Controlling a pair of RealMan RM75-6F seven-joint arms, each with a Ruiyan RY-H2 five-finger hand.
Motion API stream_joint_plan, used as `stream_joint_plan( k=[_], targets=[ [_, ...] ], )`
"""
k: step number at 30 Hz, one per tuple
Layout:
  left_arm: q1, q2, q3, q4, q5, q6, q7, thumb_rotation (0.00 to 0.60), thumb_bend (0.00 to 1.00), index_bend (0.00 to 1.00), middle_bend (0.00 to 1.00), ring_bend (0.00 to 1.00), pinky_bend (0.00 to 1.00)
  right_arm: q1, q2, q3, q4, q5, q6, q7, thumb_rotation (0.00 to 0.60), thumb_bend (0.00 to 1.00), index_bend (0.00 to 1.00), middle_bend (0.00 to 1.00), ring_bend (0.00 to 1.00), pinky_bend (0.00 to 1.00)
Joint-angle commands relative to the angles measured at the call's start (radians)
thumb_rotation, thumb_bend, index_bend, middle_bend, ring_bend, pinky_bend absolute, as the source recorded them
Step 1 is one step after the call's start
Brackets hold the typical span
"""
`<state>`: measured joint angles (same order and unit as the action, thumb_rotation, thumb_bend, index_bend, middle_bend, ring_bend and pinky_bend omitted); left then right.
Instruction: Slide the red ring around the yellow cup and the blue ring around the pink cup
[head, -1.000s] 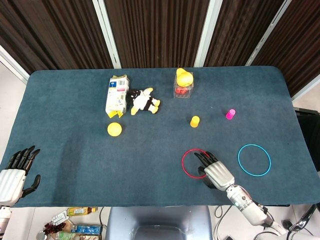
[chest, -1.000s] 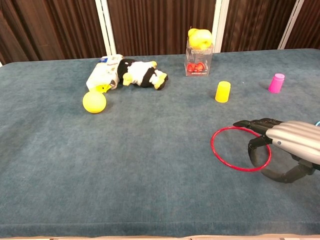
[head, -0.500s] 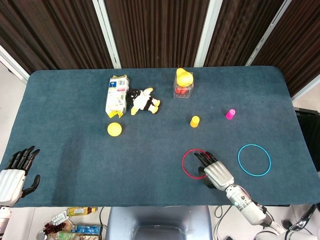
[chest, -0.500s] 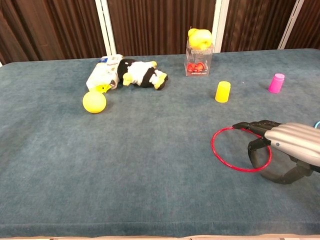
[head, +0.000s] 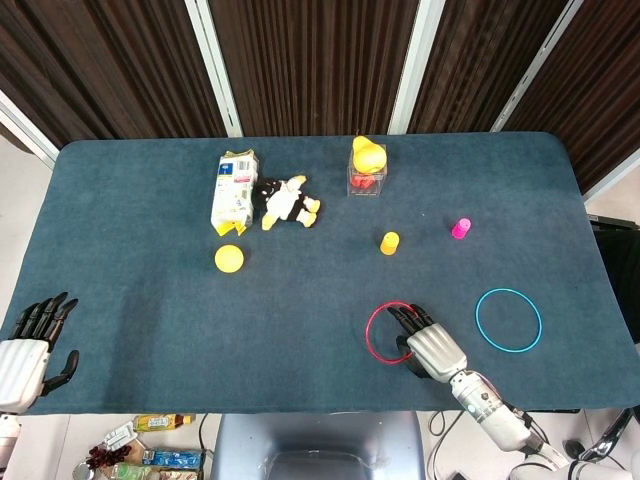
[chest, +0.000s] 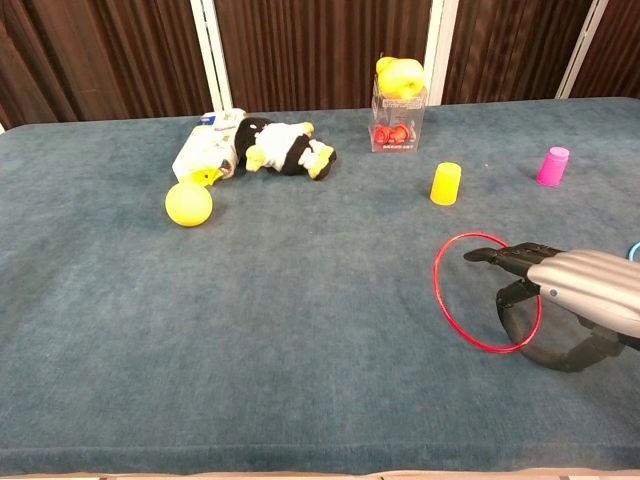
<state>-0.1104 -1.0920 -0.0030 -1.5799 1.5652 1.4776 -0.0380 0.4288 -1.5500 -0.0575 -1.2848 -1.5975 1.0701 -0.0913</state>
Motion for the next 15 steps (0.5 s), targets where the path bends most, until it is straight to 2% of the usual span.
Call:
stream_joint_plan(
  k=[1, 10, 15],
  targets=[
    [0.001, 0.000, 0.000, 0.000, 0.001, 0.002, -0.001, 0.600, 0.47, 0.00, 0.00, 0.00, 0.08, 0.000, 0.001, 0.001, -0.002, -0.001, 0.005, 0.002, 0.600, 0.49, 0.71, 0.00, 0.00, 0.00],
    [0.003, 0.000, 0.001, -0.001, 0.001, 0.003, 0.003, 0.600, 0.47, 0.00, 0.00, 0.00, 0.08, 0.007, 0.027, 0.034, -0.018, 0.011, 0.040, 0.013, 0.600, 0.49, 0.72, 0.00, 0.00, 0.00],
    [0.001, -0.002, 0.001, -0.002, 0.000, -0.002, 0.010, 0.600, 0.47, 0.00, 0.00, 0.00, 0.08, 0.042, 0.053, 0.099, -0.030, 0.047, 0.034, 0.018, 0.600, 0.49, 0.72, 0.00, 0.00, 0.00]
  ],
)
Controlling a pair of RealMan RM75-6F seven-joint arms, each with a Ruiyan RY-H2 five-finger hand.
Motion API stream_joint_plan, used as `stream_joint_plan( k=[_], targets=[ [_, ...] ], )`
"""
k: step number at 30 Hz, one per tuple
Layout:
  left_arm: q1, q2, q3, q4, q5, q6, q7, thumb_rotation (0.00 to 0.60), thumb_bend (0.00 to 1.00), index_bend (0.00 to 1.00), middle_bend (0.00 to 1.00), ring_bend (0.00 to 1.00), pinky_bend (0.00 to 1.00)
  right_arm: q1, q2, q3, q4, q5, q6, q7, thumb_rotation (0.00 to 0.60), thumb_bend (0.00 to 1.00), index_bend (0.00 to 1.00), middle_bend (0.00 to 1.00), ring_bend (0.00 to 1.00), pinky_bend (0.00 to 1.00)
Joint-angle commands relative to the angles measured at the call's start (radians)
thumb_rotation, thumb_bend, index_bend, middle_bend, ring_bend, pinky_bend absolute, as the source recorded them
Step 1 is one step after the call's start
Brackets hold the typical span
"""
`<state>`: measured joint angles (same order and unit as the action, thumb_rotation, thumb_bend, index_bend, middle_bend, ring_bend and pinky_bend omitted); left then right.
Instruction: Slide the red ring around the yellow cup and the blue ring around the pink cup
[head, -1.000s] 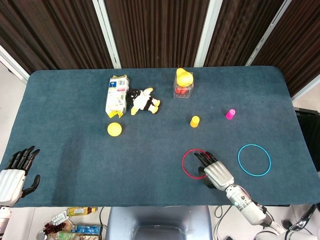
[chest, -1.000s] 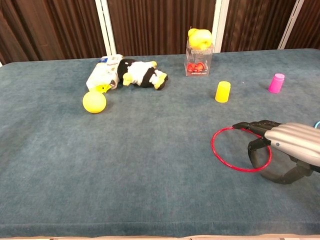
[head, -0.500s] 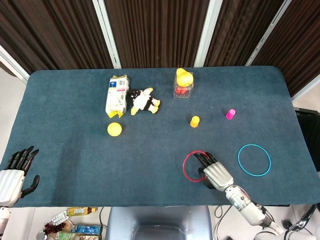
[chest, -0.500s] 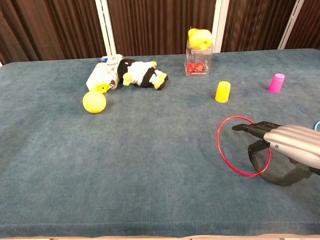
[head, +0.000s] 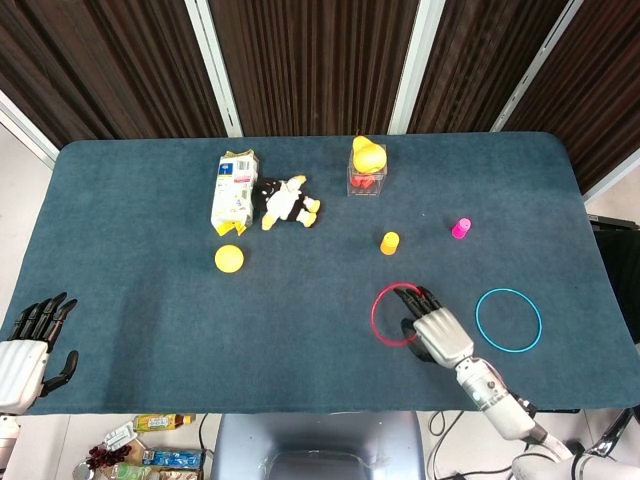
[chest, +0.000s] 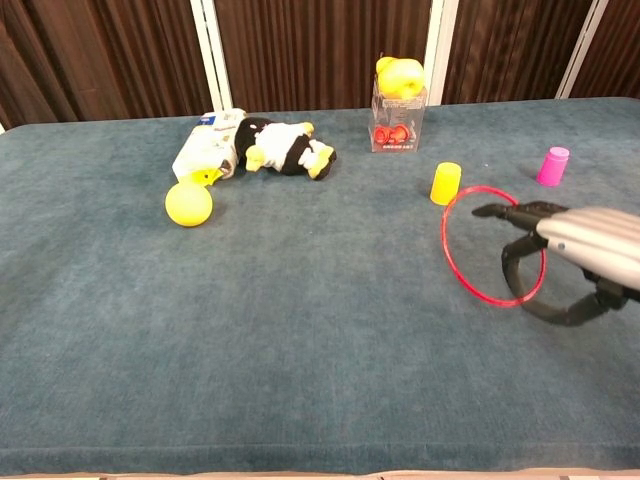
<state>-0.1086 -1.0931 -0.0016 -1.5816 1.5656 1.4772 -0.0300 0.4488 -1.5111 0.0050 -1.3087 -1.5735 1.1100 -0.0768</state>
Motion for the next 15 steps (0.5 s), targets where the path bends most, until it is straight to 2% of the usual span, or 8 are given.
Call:
stream_joint_plan(
  k=[1, 8, 12, 15],
  targets=[
    [-0.001, -0.001, 0.000, 0.000, -0.001, -0.003, 0.003, 0.600, 0.47, 0.00, 0.00, 0.00, 0.08, 0.033, 0.018, 0.053, -0.006, 0.034, -0.012, 0.004, 0.600, 0.49, 0.72, 0.00, 0.00, 0.00],
    [-0.004, -0.004, -0.001, -0.002, -0.005, -0.010, 0.010, 0.600, 0.47, 0.00, 0.00, 0.00, 0.08, 0.140, 0.013, 0.191, 0.068, 0.185, -0.134, -0.033, 0.600, 0.49, 0.72, 0.00, 0.00, 0.00],
    [-0.007, -0.004, -0.004, -0.001, -0.011, -0.016, 0.010, 0.600, 0.47, 0.00, 0.00, 0.00, 0.08, 0.204, -0.022, 0.235, 0.153, 0.259, -0.219, -0.049, 0.600, 0.50, 0.72, 0.01, 0.00, 0.00],
    [-0.010, -0.005, -0.007, -0.001, -0.018, -0.022, 0.011, 0.600, 0.47, 0.00, 0.00, 0.00, 0.08, 0.242, -0.055, 0.245, 0.207, 0.297, -0.271, -0.062, 0.600, 0.49, 0.72, 0.01, 0.00, 0.00]
  ],
)
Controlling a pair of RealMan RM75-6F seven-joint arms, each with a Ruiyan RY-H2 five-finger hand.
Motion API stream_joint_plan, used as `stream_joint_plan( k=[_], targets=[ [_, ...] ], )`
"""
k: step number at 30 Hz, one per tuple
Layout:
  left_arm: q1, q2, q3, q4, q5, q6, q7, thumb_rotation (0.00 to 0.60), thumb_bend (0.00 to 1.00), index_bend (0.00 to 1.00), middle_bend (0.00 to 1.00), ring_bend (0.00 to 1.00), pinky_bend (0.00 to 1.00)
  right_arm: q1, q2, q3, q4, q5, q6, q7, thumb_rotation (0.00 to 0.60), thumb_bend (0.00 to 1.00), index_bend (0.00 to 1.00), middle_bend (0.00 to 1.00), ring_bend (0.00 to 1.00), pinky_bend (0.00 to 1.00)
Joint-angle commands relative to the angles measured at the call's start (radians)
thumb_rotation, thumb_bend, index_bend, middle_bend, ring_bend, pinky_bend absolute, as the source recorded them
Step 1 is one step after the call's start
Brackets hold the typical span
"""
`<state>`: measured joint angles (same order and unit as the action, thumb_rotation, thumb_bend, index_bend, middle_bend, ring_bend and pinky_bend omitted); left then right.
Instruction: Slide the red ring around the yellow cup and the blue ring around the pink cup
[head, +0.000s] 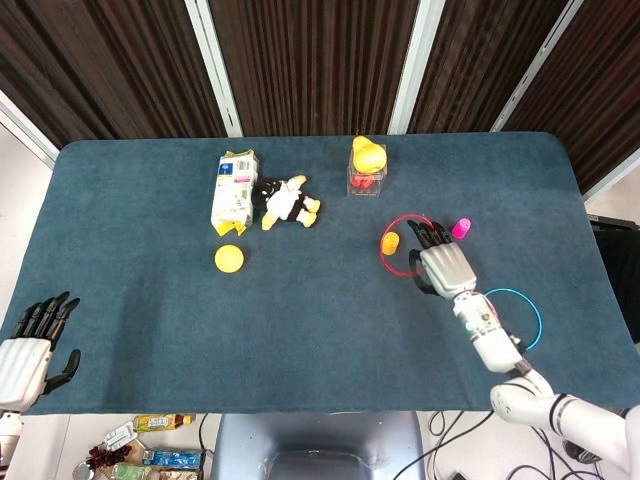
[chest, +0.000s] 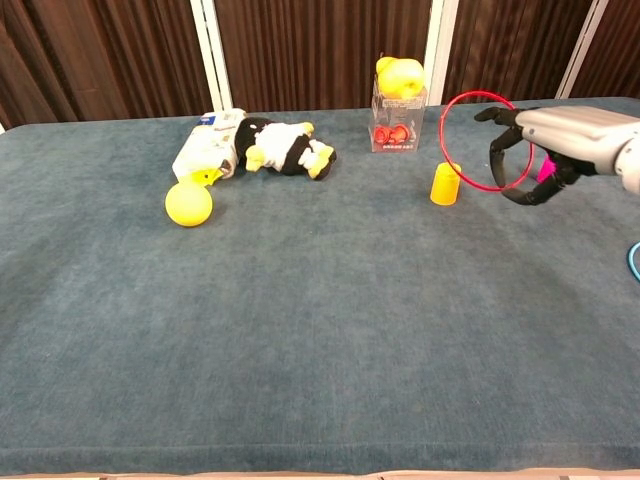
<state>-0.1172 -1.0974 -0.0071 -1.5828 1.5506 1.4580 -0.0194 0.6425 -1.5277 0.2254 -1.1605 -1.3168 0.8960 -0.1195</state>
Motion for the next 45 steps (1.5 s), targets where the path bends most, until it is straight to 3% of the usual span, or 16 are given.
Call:
stream_joint_plan(
  k=[1, 7, 10, 15, 20, 23, 26, 31, 37, 45],
  targets=[
    [-0.003, 0.000, -0.002, 0.000, -0.005, -0.005, 0.000, 0.600, 0.47, 0.00, 0.00, 0.00, 0.08, 0.057, -0.050, 0.024, 0.076, 0.046, -0.066, -0.024, 0.600, 0.49, 0.72, 0.01, 0.00, 0.00],
    [-0.005, 0.000, -0.004, -0.001, -0.013, -0.013, 0.002, 0.600, 0.47, 0.00, 0.00, 0.00, 0.08, 0.095, -0.112, 0.029, 0.171, 0.091, -0.110, -0.027, 0.600, 0.50, 0.70, 0.01, 0.00, 0.00],
    [-0.004, 0.001, -0.005, -0.001, -0.014, -0.010, -0.001, 0.600, 0.47, 0.00, 0.00, 0.00, 0.08, 0.099, -0.120, 0.020, 0.187, 0.092, -0.120, -0.009, 0.600, 0.49, 0.61, 0.01, 0.00, 0.00],
    [-0.001, 0.004, -0.004, -0.002, -0.011, -0.004, -0.005, 0.600, 0.47, 0.00, 0.00, 0.00, 0.08, 0.082, -0.104, 0.000, 0.171, 0.072, -0.089, 0.017, 0.600, 0.49, 0.43, 0.01, 0.00, 0.00],
    [0.000, 0.003, -0.001, -0.004, -0.005, -0.001, -0.001, 0.600, 0.47, 0.00, 0.00, 0.00, 0.08, 0.045, -0.049, -0.024, 0.088, 0.036, -0.023, 0.037, 0.600, 0.49, 0.40, 0.01, 0.00, 0.00],
    [0.004, 0.003, 0.000, -0.005, 0.001, 0.009, 0.001, 0.600, 0.47, 0.00, 0.00, 0.00, 0.09, -0.025, 0.021, -0.065, -0.030, -0.029, 0.098, 0.054, 0.600, 0.49, 0.40, 0.01, 0.00, 0.00],
    [0.005, 0.001, 0.002, -0.004, 0.003, 0.010, 0.003, 0.600, 0.47, 0.00, 0.00, 0.00, 0.09, -0.128, 0.117, -0.139, -0.182, -0.093, 0.222, 0.056, 0.600, 0.49, 0.40, 0.01, 0.00, 0.00],
    [0.004, 0.000, 0.004, -0.006, 0.006, 0.006, 0.006, 0.600, 0.47, 0.00, 0.00, 0.00, 0.09, -0.265, 0.230, -0.256, -0.321, -0.164, 0.358, 0.004, 0.600, 0.49, 0.40, 0.01, 0.00, 0.00],
    [0.001, -0.003, 0.008, -0.007, 0.017, 0.006, 0.010, 0.600, 0.47, 0.00, 0.00, 0.00, 0.09, -0.379, 0.280, -0.345, -0.321, -0.213, 0.451, -0.018, 0.600, 0.49, 0.40, 0.01, 0.00, 0.00],
    [-0.001, -0.004, 0.012, -0.007, 0.024, 0.002, 0.012, 0.600, 0.47, 0.00, 0.00, 0.00, 0.09, -0.422, 0.277, -0.352, -0.245, -0.183, 0.443, 0.008, 0.600, 0.49, 0.45, 0.01, 0.00, 0.00]
  ],
)
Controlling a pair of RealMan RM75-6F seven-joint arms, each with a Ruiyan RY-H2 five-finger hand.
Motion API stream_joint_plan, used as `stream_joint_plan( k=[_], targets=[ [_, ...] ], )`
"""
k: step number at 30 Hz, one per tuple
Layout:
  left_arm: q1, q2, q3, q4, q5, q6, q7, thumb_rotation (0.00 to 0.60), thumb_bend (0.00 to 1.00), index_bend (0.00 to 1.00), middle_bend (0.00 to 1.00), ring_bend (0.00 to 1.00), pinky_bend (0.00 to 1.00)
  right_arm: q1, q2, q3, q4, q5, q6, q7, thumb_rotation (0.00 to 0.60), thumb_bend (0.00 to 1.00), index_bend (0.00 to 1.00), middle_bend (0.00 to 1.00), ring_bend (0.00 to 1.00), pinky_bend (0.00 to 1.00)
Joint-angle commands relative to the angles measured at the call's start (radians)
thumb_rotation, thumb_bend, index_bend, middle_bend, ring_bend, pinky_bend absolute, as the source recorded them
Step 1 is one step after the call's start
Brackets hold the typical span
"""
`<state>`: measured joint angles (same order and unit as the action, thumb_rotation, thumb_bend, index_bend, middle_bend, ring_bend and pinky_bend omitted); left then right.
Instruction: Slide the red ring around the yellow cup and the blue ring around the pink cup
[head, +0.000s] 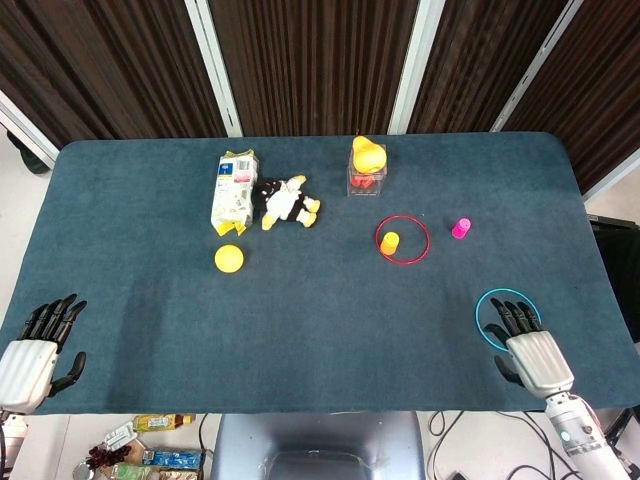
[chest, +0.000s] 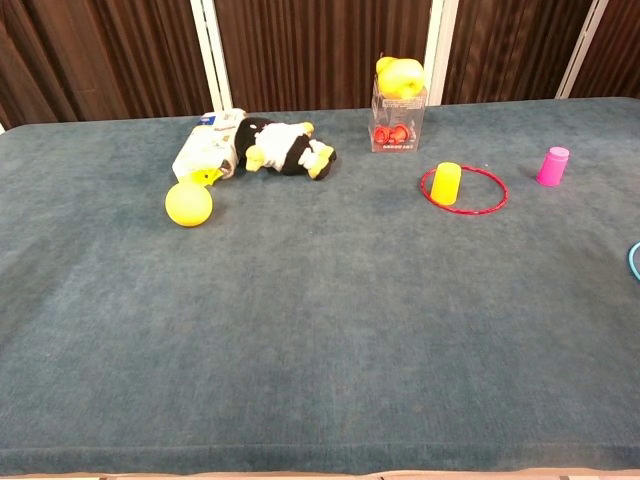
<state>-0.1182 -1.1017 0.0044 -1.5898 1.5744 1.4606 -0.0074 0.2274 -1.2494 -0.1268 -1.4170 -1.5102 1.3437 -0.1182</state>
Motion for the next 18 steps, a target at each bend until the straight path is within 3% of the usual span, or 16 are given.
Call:
stream_joint_plan(
  k=[1, 4, 9, 18],
  targets=[
    [0.000, 0.000, 0.001, 0.000, 0.001, -0.001, 0.001, 0.600, 0.47, 0.00, 0.00, 0.00, 0.09, -0.013, -0.003, 0.001, 0.025, 0.021, -0.012, 0.015, 0.600, 0.49, 0.46, 0.01, 0.00, 0.00],
    [-0.001, -0.001, 0.001, 0.001, -0.002, -0.004, 0.005, 0.600, 0.47, 0.00, 0.00, 0.00, 0.09, -0.054, -0.004, 0.002, 0.091, 0.098, -0.048, 0.064, 0.600, 0.50, 0.50, 0.01, 0.00, 0.00],
    [-0.005, -0.002, 0.002, -0.002, -0.006, -0.014, 0.012, 0.600, 0.47, 0.00, 0.00, 0.00, 0.09, -0.065, -0.025, 0.013, 0.188, 0.121, -0.098, 0.117, 0.600, 0.49, 0.53, 0.01, 0.00, 0.00],
    [-0.009, -0.008, 0.003, -0.003, -0.008, -0.023, 0.028, 0.600, 0.47, 0.00, 0.00, 0.00, 0.09, -0.035, -0.089, 0.042, 0.330, 0.078, -0.145, 0.212, 0.600, 0.49, 0.57, 0.01, 0.00, 0.00]
  ],
)
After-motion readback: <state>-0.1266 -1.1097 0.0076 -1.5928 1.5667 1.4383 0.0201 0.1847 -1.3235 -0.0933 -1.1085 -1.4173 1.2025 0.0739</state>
